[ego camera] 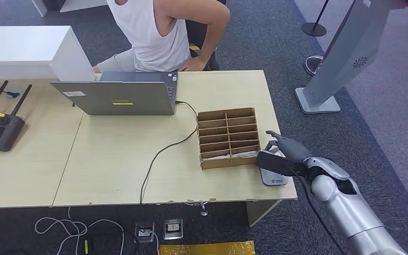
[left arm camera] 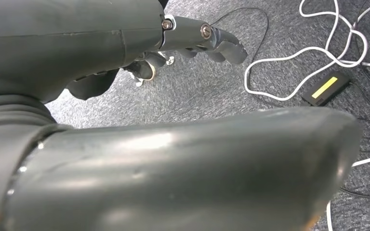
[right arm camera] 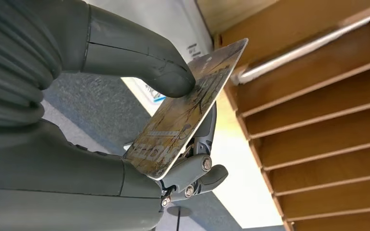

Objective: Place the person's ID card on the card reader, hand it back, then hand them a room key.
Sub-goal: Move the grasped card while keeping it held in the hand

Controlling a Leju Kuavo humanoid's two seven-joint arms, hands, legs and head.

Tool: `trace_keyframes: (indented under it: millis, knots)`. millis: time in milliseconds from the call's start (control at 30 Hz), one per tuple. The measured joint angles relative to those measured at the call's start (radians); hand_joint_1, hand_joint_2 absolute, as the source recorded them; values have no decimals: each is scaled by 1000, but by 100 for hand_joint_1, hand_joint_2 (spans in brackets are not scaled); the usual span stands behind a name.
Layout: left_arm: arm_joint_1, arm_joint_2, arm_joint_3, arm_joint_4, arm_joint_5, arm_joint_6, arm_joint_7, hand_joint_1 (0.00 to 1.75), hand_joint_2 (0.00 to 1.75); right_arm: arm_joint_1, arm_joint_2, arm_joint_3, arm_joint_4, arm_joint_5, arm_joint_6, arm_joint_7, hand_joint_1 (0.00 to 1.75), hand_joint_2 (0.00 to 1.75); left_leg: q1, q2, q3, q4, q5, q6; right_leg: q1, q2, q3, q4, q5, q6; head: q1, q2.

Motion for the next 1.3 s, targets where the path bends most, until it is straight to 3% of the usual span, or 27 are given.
trace_keyframes:
  millis: [633, 1300]
  knots:
    - [1, 0, 0, 0, 10, 0, 6, 0, 0, 6, 16, 15, 41, -40, -10, -2, 175, 175, 0, 0, 0, 0, 0, 0, 0, 0, 0, 0, 0, 0, 0, 0]
    - [3, -3, 0, 0, -3, 3, 9, 0, 0, -8, -56, -73, 58, -71, -58, -14, 175, 175, 0, 0, 1, 0, 0, 0, 0, 0, 0, 0, 0, 0, 0, 0]
